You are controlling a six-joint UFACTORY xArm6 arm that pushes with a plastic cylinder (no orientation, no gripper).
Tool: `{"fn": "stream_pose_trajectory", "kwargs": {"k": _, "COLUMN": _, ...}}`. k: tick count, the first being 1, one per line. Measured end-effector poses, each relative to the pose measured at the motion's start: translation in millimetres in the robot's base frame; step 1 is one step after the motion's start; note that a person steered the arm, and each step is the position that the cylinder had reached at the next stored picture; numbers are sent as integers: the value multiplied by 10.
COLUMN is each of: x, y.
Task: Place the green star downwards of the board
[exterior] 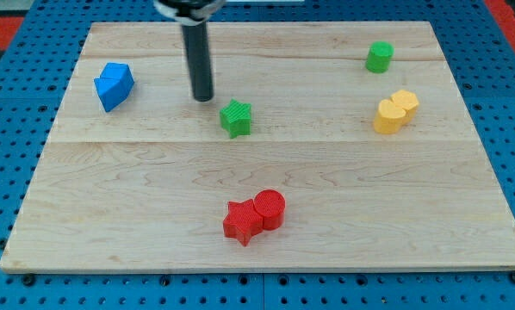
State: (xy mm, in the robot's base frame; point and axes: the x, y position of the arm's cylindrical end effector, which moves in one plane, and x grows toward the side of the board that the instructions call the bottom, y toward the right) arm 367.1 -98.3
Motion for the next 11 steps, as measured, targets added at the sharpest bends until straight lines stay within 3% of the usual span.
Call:
{"fn": "stream_pose_trajectory", "kwargs": {"k": 1, "x": 437, "y": 287}}
{"fn": "stream_pose_trajectory", "kwargs": {"k": 2, "x": 785, "y": 1129}}
{"fn": "stream_pose_trajectory", "kwargs": {"k": 3, "x": 851, "y": 1065}}
{"fn": "stream_pose_trajectory", "kwargs": {"k": 4, "x": 602, "y": 609}}
{"fn": "stream_pose_trajectory", "kwargs": {"k": 5, "x": 273, "y": 543}}
{"fn": "stream_pose_trajectory", "kwargs": {"k": 6, "x": 239, "y": 969}}
{"fn": "stream_pose_trajectory", "kwargs": {"k": 8, "x": 1005, "y": 2411}}
{"fn": "stream_pose_trajectory", "kwargs": {"k": 9, "x": 1150, "y": 2506}}
{"fn": "stream_pose_trajectory", "kwargs": {"k": 11, "x": 1081, "y": 1889}}
